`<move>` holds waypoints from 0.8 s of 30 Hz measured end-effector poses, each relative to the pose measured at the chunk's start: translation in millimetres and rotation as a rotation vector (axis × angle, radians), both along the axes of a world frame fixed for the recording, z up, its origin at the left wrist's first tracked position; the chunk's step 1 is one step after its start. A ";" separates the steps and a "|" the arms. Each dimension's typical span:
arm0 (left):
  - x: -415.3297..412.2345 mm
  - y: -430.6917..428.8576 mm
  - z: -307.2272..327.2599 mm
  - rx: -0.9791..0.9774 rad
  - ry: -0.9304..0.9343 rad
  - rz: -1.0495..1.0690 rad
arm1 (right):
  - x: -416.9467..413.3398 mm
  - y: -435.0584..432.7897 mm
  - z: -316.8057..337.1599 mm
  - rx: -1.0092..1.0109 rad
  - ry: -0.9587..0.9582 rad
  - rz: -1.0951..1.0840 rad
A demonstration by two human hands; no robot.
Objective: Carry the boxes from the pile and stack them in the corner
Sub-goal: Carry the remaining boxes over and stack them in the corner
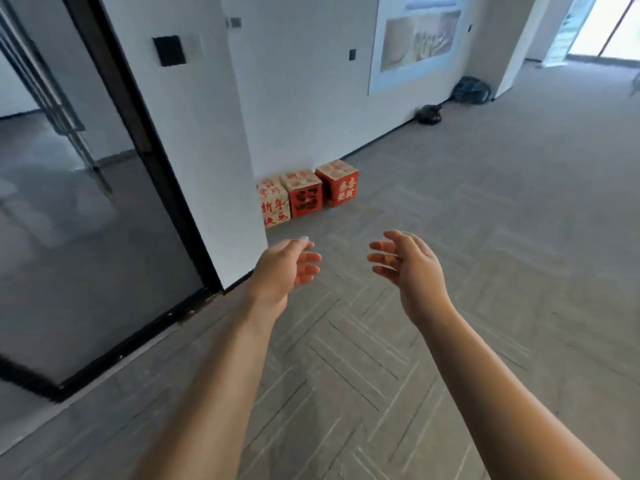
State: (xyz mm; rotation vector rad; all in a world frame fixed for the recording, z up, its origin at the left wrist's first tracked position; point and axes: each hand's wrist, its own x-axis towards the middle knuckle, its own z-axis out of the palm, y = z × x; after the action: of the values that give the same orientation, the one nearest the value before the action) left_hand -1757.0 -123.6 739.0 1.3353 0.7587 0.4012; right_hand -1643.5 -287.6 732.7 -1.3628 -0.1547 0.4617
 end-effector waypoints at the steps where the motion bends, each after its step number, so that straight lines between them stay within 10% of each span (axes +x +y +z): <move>1: 31.8 -0.9 -0.1 0.007 -0.001 -0.042 | 26.8 -3.1 -0.9 0.007 0.000 -0.030; 24: 545.0 97.9 -3.4 0.044 -0.016 0.060 | 561.1 95.3 -0.3 0.009 0.025 0.063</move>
State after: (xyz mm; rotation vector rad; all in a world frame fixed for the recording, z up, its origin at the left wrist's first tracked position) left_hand -1212.0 -25.6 735.5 1.3508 0.7821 0.4784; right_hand -1082.4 -192.3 732.5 -1.3456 -0.1789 0.5302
